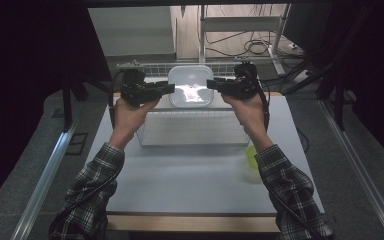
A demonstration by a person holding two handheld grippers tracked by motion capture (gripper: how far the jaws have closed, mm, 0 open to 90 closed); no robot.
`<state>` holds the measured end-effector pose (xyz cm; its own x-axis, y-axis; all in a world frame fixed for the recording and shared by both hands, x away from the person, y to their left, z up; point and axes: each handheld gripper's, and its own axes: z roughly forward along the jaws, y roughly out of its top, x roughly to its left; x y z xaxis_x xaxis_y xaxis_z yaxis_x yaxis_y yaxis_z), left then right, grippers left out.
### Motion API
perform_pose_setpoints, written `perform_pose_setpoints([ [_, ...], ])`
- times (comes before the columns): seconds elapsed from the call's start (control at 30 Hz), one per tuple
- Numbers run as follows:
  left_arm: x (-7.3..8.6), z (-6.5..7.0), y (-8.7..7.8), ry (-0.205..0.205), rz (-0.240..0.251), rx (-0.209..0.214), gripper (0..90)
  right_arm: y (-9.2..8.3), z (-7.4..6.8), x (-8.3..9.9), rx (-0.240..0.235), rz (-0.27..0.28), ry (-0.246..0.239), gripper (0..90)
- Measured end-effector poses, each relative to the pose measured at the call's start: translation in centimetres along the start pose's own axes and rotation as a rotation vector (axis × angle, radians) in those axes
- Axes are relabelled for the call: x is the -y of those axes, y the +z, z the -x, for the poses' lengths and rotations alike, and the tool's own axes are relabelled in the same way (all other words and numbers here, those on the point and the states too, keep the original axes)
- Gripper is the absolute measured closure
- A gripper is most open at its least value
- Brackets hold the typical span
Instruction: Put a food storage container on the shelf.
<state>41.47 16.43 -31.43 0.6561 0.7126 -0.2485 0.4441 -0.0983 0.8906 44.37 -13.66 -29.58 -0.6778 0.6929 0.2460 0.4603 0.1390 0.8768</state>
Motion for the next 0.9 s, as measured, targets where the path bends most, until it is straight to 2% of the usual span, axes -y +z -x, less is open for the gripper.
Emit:
perform_pose_setpoints([
  [0.07,0.0,-0.1,0.3,0.0,-0.003,-0.012,62.1,0.4,0.1,-0.1,0.014,-0.007,-0.007,64.5],
  [0.1,0.0,-0.1,0.6,0.007,-0.008,-0.034,60.5,0.8,0.2,-0.1,0.021,-0.015,-0.005,64.0],
  [0.2,0.0,-0.3,0.9,0.009,-0.015,-0.042,60.3,1.2,0.4,0.0,0.023,-0.02,0.002,61.9],
  [0.23,0.0,-0.4,1.0,0.001,-0.012,-0.04,59.9,1.3,0.6,0.0,0.016,-0.016,0.018,61.4],
  [0.3,0.0,-0.7,1.1,-0.014,-0.011,-0.027,59.9,1.4,0.7,-0.1,0.015,-0.016,0.022,61.2],
  [0.47,-0.2,-1.0,1.3,-0.026,-0.026,-0.024,58.7,1.7,0.6,-0.2,0.026,-0.025,0.008,58.2],
  [0.6,-0.4,-1.1,1.6,-0.005,-0.037,-0.046,52.7,2.1,0.5,-0.3,0.039,-0.025,-0.006,55.4],
  [0.73,-0.7,-1.3,1.8,0.001,-0.04,-0.063,50.5,2.3,0.7,-0.4,0.035,-0.026,0.009,53.9],
  [0.77,-0.7,-1.4,1.9,-0.001,-0.041,-0.065,49.8,2.3,0.8,-0.4,0.039,-0.024,0.018,52.5],
  [0.9,-1.0,-1.7,2.3,-0.014,-0.042,-0.076,48.8,2.7,0.7,-0.4,0.087,-0.012,-0.016,52.7],
])
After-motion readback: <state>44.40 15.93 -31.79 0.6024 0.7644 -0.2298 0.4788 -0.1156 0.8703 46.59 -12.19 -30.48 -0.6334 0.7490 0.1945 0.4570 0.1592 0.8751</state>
